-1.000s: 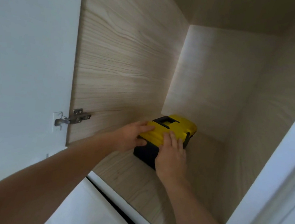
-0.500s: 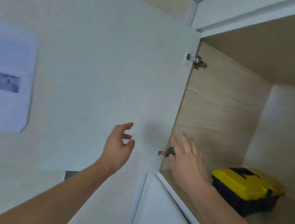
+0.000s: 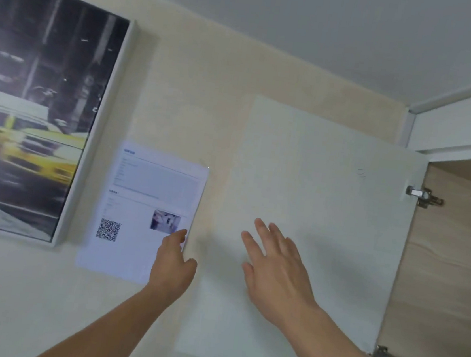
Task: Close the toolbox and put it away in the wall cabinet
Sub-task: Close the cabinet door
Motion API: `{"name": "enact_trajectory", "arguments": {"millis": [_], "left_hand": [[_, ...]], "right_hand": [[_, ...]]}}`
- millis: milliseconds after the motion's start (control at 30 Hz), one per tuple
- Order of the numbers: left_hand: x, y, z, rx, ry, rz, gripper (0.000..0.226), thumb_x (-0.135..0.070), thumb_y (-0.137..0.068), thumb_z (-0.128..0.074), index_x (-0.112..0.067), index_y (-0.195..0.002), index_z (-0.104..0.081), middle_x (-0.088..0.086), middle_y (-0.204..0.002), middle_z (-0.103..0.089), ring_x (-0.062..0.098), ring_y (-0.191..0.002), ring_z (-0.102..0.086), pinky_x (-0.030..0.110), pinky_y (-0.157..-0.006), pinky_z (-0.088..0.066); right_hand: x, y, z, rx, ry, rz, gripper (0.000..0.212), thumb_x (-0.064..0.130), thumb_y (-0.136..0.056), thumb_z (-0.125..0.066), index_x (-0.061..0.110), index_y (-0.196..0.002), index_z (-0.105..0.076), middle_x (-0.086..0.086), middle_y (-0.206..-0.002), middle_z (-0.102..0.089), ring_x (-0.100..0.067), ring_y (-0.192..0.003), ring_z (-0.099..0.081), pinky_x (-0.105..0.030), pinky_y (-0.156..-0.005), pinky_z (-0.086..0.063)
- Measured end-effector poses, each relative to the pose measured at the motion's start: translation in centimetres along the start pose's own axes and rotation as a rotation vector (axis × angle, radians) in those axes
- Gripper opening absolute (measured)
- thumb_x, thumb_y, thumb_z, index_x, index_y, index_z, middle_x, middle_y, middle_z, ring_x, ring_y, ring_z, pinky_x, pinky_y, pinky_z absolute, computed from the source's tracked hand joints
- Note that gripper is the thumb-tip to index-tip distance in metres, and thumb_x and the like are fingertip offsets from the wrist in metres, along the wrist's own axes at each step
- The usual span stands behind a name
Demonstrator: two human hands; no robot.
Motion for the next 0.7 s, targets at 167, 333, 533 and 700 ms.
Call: {"name": "enact_trajectory", "arguments": {"millis": [167, 333, 533, 700], "left_hand": [[-0.4, -2.2, -3.8, 0.182, 0.074, -0.021, 0.065, 0.002, -0.075, -0.056, -0.011, -0.136, -0.041, -0.001, -0.115, -0.055, 0.014, -0.103, -0.055, 0.025, -0.090, -0.049], [-1.0, -2.0, -4.6, 0.240, 0.165, 0.006, 0.066, -0.002, -0.072, -0.056, -0.013, -0.136, -0.044, 0.013, -0.125, -0.048, 0.030, -0.113, -0.054, 0.047, -0.095, -0.050], [-2.9, 3.1, -1.8, 0.239, 0.276, -0.111, 0.059, 0.008, -0.073, -0.055, -0.020, -0.125, -0.055, 0.003, -0.109, -0.052, 0.006, -0.090, -0.057, 0.018, -0.070, -0.051], [-6.6, 10.7, -1.1, 0.347, 0.332, -0.340, 0.062, 0.002, -0.072, -0.061, -0.043, -0.112, -0.047, -0.004, -0.115, -0.042, 0.009, -0.092, -0.052, 0.017, -0.066, -0.050]], "right_hand": [[0.3, -0.9, -2.0, 0.050, 0.041, -0.014, 0.053, 0.032, -0.096, -0.040, 0.018, -0.147, -0.031, -0.012, -0.160, -0.018, -0.034, -0.145, -0.017, -0.050, -0.115, -0.021], [-0.5, -1.3, -2.2, 0.117, 0.109, -0.027, 0.055, 0.036, -0.098, -0.030, 0.022, -0.150, -0.018, -0.007, -0.162, -0.005, -0.028, -0.147, -0.004, -0.045, -0.117, -0.011], [0.8, -2.9, 4.0, 0.019, 0.159, 0.017, 0.055, 0.036, -0.098, -0.031, 0.023, -0.150, -0.020, -0.005, -0.162, -0.007, -0.027, -0.147, -0.006, -0.045, -0.117, -0.012], [2.1, -1.2, 11.7, -0.152, 0.272, 0.182, 0.050, 0.031, -0.095, -0.044, 0.017, -0.142, -0.040, -0.010, -0.156, -0.029, -0.032, -0.144, -0.022, -0.051, -0.115, -0.017]]}}
Point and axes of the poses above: each hand's wrist, its own y-axis away from the middle knuckle, its own z-axis out of the back of the hand, x = y × z, the point moved 6 cm from there along -y, towards the middle knuckle
